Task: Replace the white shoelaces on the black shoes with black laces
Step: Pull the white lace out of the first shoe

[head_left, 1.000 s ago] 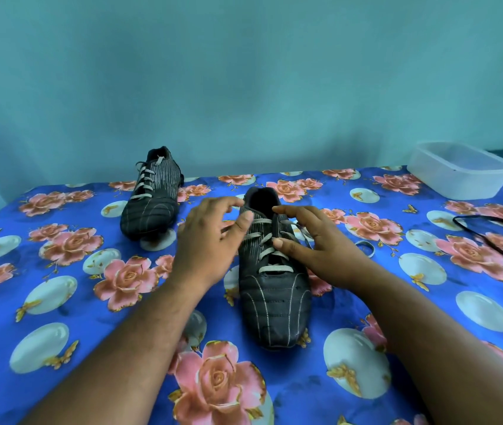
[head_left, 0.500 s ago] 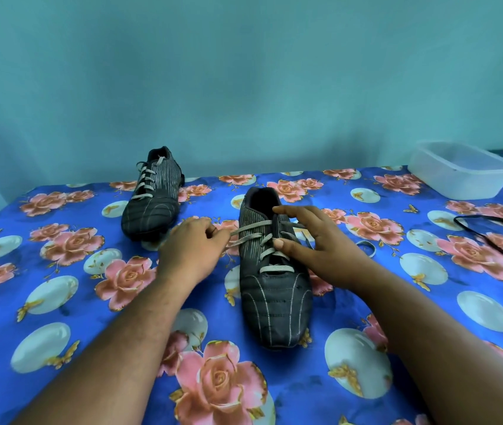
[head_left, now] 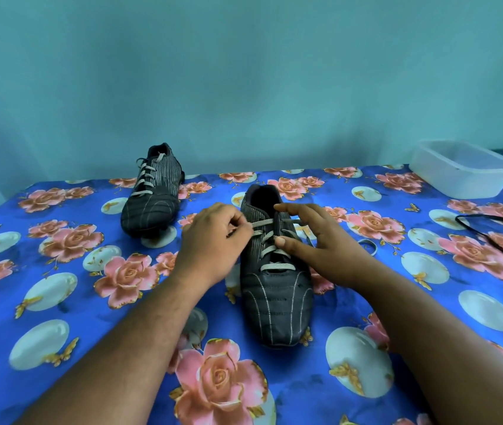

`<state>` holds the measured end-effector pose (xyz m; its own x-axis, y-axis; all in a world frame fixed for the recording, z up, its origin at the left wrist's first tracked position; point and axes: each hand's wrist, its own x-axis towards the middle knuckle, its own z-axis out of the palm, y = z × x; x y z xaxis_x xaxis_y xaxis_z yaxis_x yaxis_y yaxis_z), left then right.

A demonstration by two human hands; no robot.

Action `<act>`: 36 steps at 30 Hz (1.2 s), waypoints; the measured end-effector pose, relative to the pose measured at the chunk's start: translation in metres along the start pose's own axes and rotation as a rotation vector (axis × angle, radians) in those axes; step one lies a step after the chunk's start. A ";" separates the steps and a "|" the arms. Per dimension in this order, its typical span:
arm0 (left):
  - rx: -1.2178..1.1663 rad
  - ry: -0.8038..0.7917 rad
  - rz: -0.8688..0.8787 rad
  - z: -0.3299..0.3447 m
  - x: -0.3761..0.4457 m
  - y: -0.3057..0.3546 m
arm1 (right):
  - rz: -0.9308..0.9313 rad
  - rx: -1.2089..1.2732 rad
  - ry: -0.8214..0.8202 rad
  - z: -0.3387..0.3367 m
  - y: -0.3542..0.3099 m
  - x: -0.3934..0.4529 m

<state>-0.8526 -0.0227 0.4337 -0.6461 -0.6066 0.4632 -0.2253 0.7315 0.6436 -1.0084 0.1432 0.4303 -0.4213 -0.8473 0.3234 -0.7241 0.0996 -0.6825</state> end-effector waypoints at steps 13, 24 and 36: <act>0.147 0.009 0.056 -0.005 -0.004 0.005 | 0.007 0.006 -0.012 -0.001 0.001 0.001; -0.135 0.010 -0.133 -0.010 -0.005 0.009 | 0.140 0.038 -0.070 -0.007 -0.006 -0.001; -0.162 -0.168 -0.255 -0.001 -0.002 -0.004 | 0.273 0.184 0.058 -0.001 -0.012 0.000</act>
<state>-0.8502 -0.0247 0.4307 -0.6981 -0.6938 0.1771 -0.2845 0.4957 0.8206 -1.0003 0.1426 0.4387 -0.6202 -0.7708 0.1457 -0.4721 0.2185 -0.8540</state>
